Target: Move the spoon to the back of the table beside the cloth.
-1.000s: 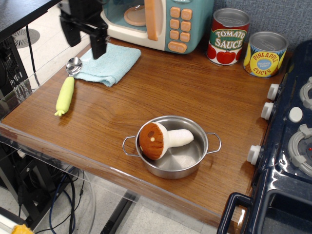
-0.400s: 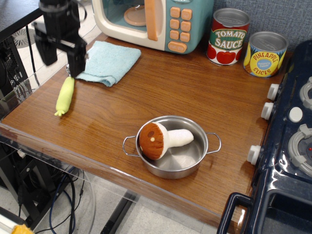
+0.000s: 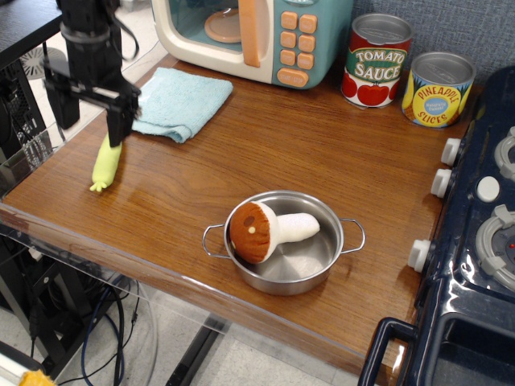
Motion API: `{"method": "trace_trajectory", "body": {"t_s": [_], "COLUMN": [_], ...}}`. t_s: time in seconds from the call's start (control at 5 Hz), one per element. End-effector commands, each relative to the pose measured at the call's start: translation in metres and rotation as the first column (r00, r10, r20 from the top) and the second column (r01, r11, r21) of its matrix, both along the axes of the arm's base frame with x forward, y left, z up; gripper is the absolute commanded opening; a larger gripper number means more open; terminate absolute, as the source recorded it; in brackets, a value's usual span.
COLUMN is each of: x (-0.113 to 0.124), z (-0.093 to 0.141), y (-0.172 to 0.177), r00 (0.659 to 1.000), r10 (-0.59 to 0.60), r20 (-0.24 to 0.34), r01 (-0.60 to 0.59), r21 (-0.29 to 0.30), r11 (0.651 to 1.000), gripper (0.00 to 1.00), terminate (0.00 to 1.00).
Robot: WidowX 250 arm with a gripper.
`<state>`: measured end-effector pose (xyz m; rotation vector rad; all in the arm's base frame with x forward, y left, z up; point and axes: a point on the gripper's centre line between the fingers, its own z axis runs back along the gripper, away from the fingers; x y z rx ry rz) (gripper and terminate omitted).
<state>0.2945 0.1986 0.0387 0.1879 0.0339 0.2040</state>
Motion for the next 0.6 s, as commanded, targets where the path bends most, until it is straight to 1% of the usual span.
{"method": "trace_trajectory", "body": {"t_s": [0.0,0.2,0.4], "x": [0.0034,0.0055,0.0059], "z": [-0.0001,-0.0053,-0.009], "y": [0.0042,0.0035,0.0032], "r00": [0.996,0.996,0.993], "r10": [0.089,0.087,0.104], "r20": [0.019,0.027,0.053], "r01": [-0.088,-0.085,-0.098], "r21": [-0.032,-0.077,-0.098], "r11": [0.996,0.993,0.99], "gripper": [1.0,0.0,0.0], "terminate": [0.0,0.0,0.0]}}
